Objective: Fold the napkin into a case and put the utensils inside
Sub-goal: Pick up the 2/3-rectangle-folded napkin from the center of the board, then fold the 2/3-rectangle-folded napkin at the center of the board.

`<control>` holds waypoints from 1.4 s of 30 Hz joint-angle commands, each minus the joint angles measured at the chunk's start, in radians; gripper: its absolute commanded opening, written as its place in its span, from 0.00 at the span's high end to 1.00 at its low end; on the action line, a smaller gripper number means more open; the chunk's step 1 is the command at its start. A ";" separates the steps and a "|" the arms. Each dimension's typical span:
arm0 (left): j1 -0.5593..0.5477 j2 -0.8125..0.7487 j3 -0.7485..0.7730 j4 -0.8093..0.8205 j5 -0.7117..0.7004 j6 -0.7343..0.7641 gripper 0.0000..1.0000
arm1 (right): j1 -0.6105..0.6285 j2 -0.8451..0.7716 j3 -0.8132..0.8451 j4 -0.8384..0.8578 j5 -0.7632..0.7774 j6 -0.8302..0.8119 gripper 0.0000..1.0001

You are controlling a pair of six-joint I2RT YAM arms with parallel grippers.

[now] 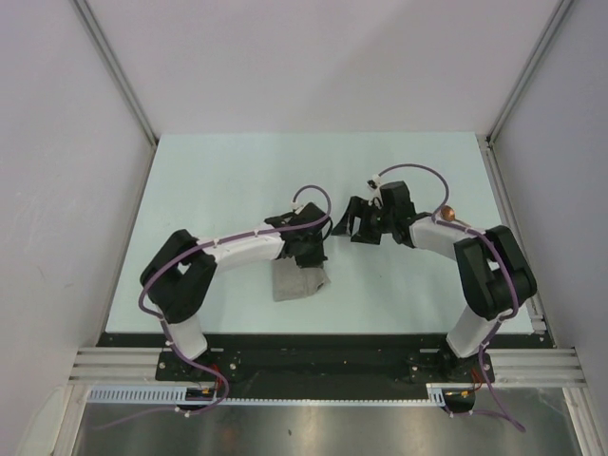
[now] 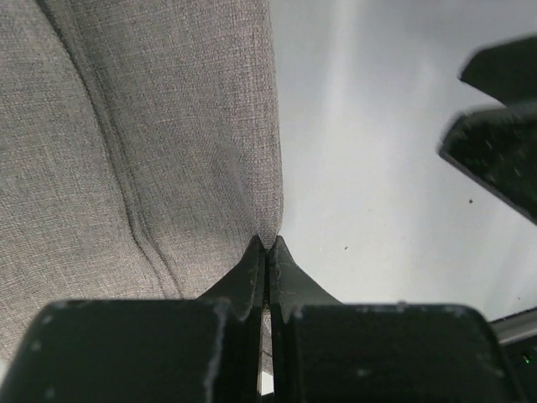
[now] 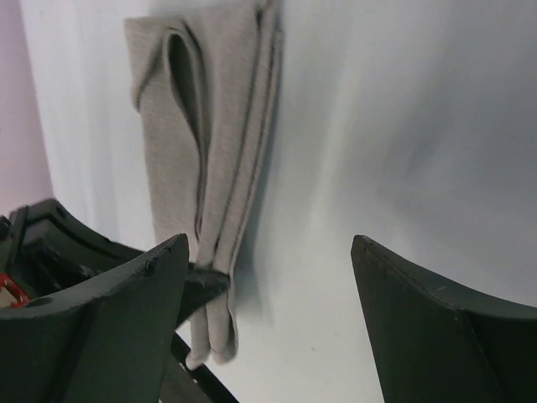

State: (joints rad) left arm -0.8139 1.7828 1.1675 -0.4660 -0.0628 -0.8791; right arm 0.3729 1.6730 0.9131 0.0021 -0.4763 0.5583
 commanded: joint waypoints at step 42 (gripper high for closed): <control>0.058 -0.108 -0.147 0.185 0.190 0.058 1.00 | 0.121 0.341 0.221 0.362 -0.024 0.157 0.94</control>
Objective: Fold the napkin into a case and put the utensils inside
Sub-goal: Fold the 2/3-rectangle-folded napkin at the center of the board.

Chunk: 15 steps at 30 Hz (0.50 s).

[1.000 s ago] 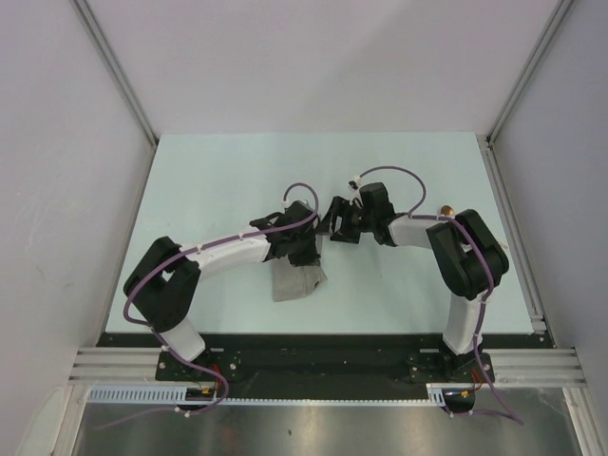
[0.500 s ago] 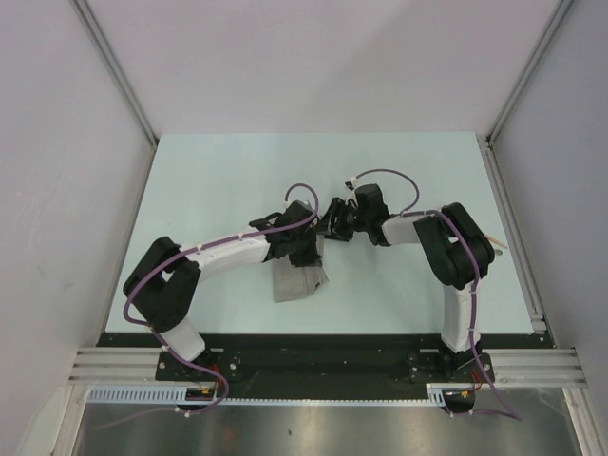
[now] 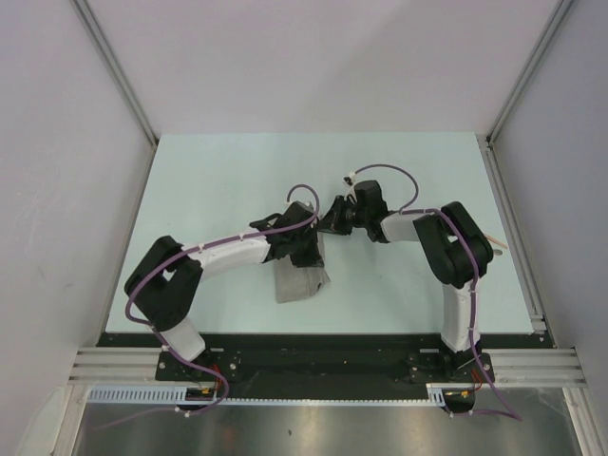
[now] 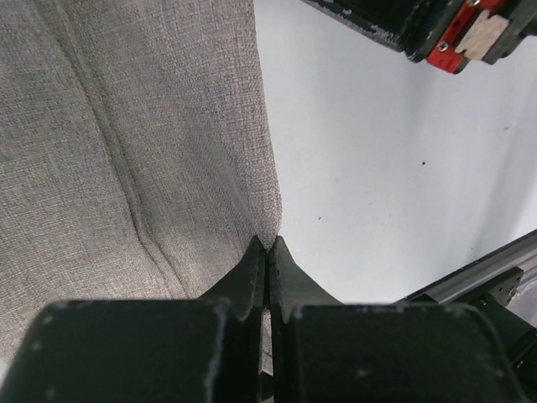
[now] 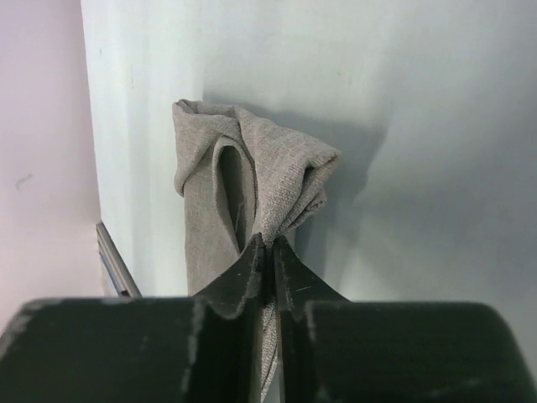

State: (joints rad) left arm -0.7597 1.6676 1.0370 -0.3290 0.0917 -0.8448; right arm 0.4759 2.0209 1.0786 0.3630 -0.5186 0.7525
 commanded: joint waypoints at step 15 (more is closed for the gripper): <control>0.080 -0.155 -0.051 0.084 0.089 0.125 0.45 | 0.096 -0.040 0.142 -0.213 0.170 -0.251 1.00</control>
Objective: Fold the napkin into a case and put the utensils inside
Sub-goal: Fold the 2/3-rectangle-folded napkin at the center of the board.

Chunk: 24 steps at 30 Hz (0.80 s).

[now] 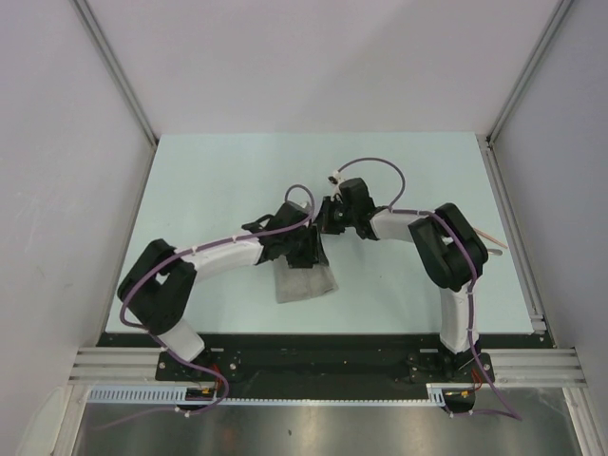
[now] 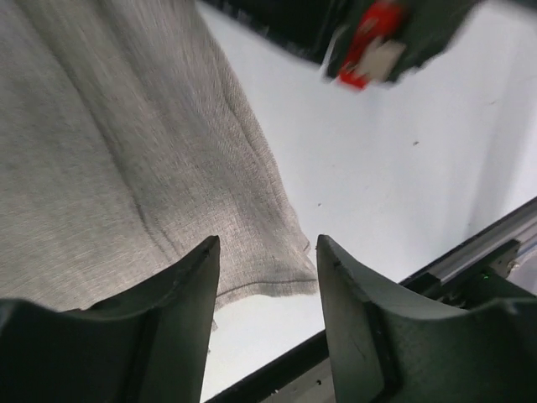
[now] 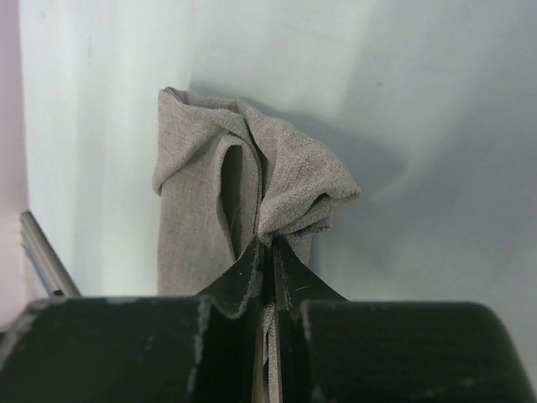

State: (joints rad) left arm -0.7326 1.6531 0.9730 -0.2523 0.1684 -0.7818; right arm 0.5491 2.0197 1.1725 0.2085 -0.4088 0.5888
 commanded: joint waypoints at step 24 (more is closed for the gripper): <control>0.332 -0.027 -0.212 0.222 -0.003 -0.004 0.88 | 0.219 0.011 0.291 -0.400 0.335 -0.282 1.00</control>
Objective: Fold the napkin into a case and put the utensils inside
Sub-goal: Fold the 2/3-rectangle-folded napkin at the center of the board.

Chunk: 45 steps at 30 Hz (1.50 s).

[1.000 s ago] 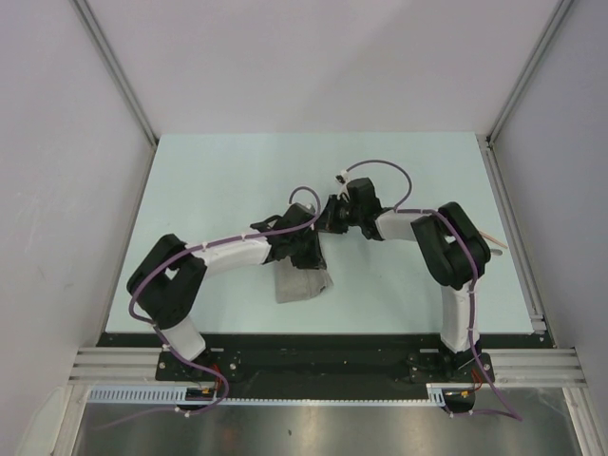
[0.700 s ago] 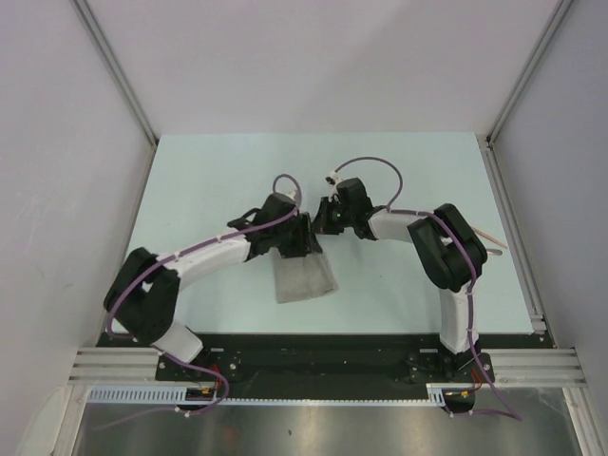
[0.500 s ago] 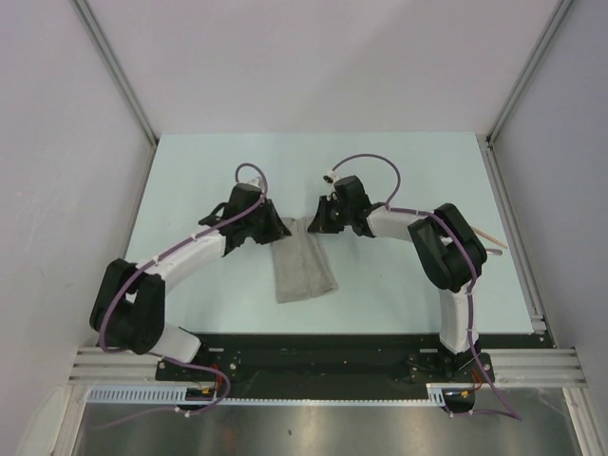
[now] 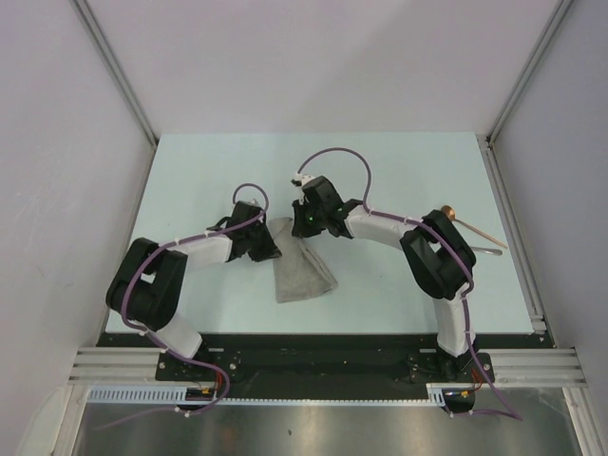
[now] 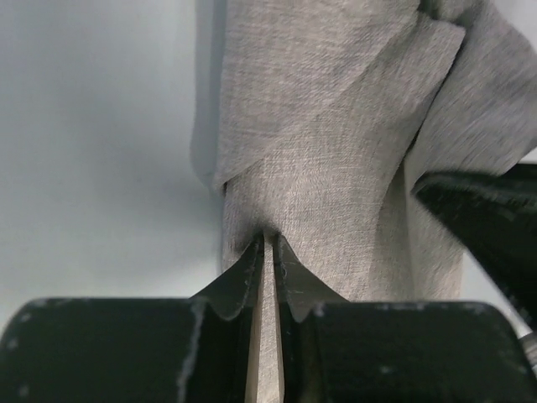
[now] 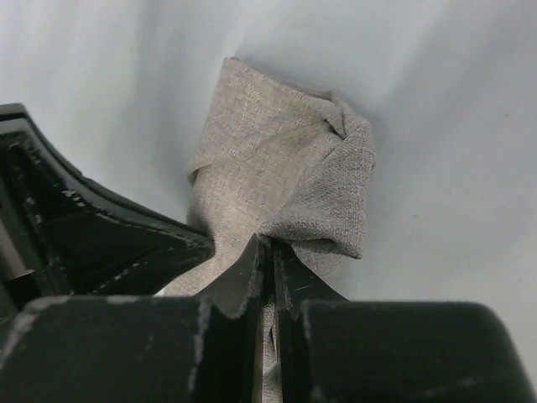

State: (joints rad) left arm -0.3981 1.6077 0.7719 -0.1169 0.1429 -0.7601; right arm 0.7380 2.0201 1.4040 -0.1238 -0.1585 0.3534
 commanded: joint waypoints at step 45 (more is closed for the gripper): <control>0.058 -0.022 0.121 -0.021 0.179 0.077 0.60 | -0.014 0.086 -0.195 0.491 0.097 0.613 1.00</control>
State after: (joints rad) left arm -0.3378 1.6012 0.9150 -0.2111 0.2455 -0.6956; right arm 0.7105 2.1193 1.2263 0.3252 -0.1780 0.8642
